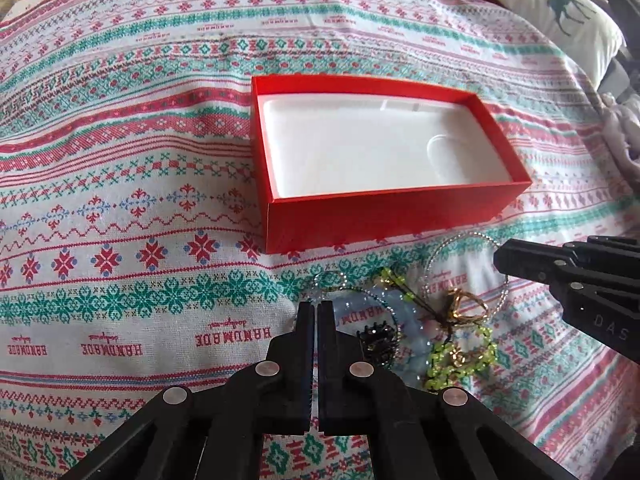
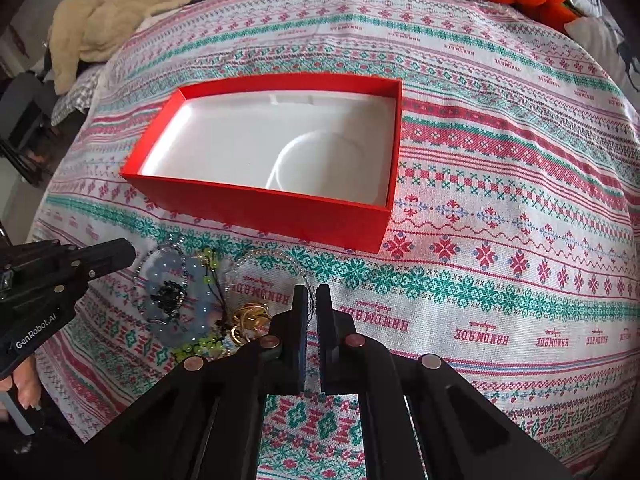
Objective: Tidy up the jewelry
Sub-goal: 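Grasp the silver bracelet with the right tool while the left tool grasps the green-beaded bracelet, then lower both bracelets into the red box and open both tools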
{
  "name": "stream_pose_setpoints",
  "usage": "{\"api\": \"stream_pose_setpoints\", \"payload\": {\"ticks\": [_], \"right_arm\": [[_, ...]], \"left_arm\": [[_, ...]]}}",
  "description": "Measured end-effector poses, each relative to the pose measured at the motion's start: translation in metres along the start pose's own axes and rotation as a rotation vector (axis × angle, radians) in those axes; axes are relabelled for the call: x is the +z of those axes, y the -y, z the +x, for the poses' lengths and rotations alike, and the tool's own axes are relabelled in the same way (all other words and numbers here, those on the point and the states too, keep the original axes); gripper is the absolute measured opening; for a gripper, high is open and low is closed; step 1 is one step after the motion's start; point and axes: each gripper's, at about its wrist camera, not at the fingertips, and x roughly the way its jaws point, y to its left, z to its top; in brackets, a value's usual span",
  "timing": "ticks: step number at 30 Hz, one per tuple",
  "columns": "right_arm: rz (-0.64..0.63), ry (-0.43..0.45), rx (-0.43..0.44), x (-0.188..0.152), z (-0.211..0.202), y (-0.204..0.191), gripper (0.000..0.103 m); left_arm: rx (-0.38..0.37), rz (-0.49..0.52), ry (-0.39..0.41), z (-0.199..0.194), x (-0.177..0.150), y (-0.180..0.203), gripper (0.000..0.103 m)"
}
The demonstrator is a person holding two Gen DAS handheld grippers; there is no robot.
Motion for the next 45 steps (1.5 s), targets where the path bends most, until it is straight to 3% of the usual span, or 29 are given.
{"api": "stream_pose_setpoints", "payload": {"ticks": [3, 8, 10, 13, 18, 20, 21, 22, 29, 45], "right_arm": [[-0.003, 0.034, 0.02, 0.0, -0.016, -0.004, 0.004], [0.004, 0.077, 0.035, -0.002, -0.035, -0.007, 0.004], [0.012, 0.082, 0.04, -0.005, -0.041, -0.002, 0.004], [0.032, 0.083, 0.047, -0.008, -0.044, 0.005, 0.004], [0.045, 0.073, 0.061, -0.013, -0.044, 0.011, 0.004], [0.046, 0.067, 0.067, -0.014, -0.043, 0.011, 0.004], [0.047, 0.064, 0.068, -0.014, -0.042, 0.011, 0.004], [0.048, 0.063, 0.069, -0.014, -0.042, 0.011, 0.004], [0.052, 0.062, 0.074, -0.013, -0.043, 0.014, 0.004], [0.069, 0.16, 0.108, 0.004, -0.082, 0.008, 0.004]], "left_arm": [[-0.01, 0.007, 0.023, -0.013, 0.0, 0.002, 0.0], [0.006, 0.011, -0.009, -0.005, -0.006, -0.002, 0.0], [0.015, -0.006, -0.036, 0.006, -0.009, -0.006, 0.019], [0.015, -0.039, -0.067, 0.021, -0.01, -0.01, 0.026], [0.024, -0.098, -0.101, 0.04, -0.011, -0.019, 0.026], [0.033, -0.108, -0.097, 0.039, -0.01, -0.02, 0.016], [0.046, -0.1, -0.1, 0.04, -0.01, -0.019, 0.002], [0.053, -0.094, -0.105, 0.041, -0.012, -0.019, 0.001], [0.047, -0.09, -0.075, 0.032, -0.011, -0.012, 0.0], [-0.035, -0.051, 0.108, -0.043, 0.022, 0.019, 0.0]]}}
